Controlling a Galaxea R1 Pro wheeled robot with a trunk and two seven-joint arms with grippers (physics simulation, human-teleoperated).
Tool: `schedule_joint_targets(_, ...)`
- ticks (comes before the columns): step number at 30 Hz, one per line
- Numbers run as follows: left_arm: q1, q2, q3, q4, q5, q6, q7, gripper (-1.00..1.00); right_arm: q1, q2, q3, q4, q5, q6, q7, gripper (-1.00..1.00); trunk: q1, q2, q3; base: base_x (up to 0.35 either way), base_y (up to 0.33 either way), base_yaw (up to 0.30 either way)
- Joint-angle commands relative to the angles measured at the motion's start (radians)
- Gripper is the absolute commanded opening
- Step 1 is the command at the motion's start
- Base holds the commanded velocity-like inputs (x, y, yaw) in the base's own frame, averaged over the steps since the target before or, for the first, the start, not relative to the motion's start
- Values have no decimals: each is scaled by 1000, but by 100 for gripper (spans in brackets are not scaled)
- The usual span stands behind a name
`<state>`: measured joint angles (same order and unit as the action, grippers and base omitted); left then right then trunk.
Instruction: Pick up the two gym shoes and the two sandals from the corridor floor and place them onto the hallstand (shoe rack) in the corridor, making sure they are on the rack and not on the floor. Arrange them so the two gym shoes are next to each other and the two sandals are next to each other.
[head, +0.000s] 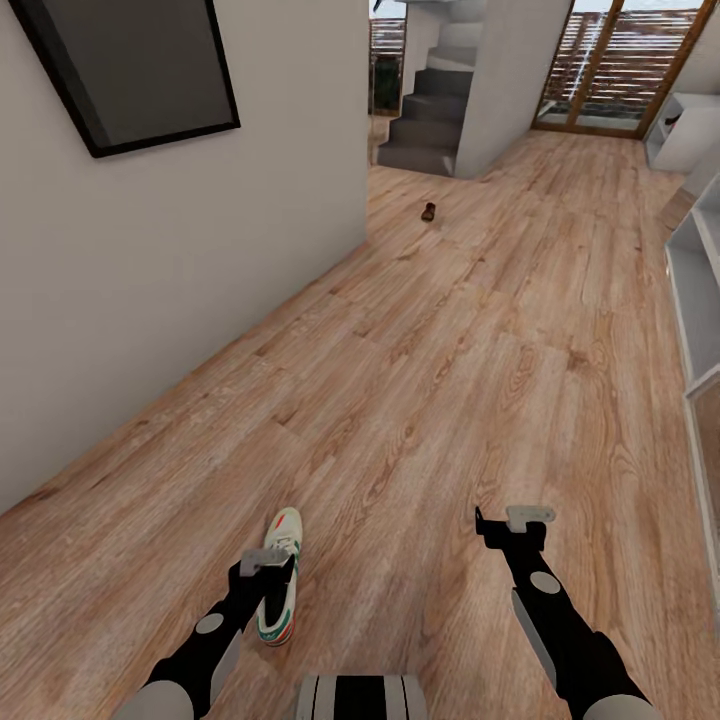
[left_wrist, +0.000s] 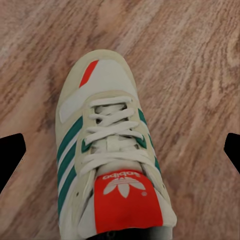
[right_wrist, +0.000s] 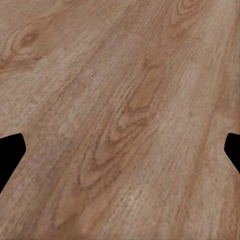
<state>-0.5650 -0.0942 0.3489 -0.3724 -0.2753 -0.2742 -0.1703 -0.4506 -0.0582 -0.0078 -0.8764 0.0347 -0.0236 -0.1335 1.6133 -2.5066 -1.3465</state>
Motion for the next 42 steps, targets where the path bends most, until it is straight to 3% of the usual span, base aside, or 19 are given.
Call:
schedule_joint_targets(1, 0, -1, 9, 0, -9, -4, -4, 100, 0, 0, 0, 1, 4, -2, -3, 100, 0, 0, -1, 0, 0, -5)
schedule_joint_targets(7, 0, 0, 9, 3, -8, -9, 2, 100, 0, 0, -1, 1, 4, -2, -3, 100, 0, 0, -1, 0, 0, -52)
schedule_joint_targets(17, 0, 4, 9, 3, -8, -11, 3, 100, 0, 0, -1, 1, 4, -1, -3, 100, 4, -3, -52, 0, 0, -66)
schedule_joint_targets(31, 1, 18, 17, 3, -5, -68, 5, 100, 0, -1, -2, -12, 4, -2, -3, 100, 4, -3, -55, 0, 0, -3)
schedule_joint_targets(36, 0, 19, 18, 4, -6, -69, 5, 100, -1, -1, -9, -80, 4, 5, -3, 100, 4, -3, -55, 0, 0, 0)
schedule_joint_targets(37, 0, 19, 18, 4, -6, -69, 5, 100, 0, -1, -26, -164, 4, 50, -3, 100, 4, -3, -55, 0, 0, 0)
schedule_joint_targets(40, 0, 19, 18, 4, -7, -69, 5, 100, 0, 0, -40, -245, 3, 123, -3, 100, 4, -3, -55, 0, 0, 0)
schedule_joint_targets(42, 0, 19, 18, 4, -7, -69, 5, 100, 0, 0, -51, -413, 3, 284, -2, 100, 4, -3, -55, 0, 0, 0)
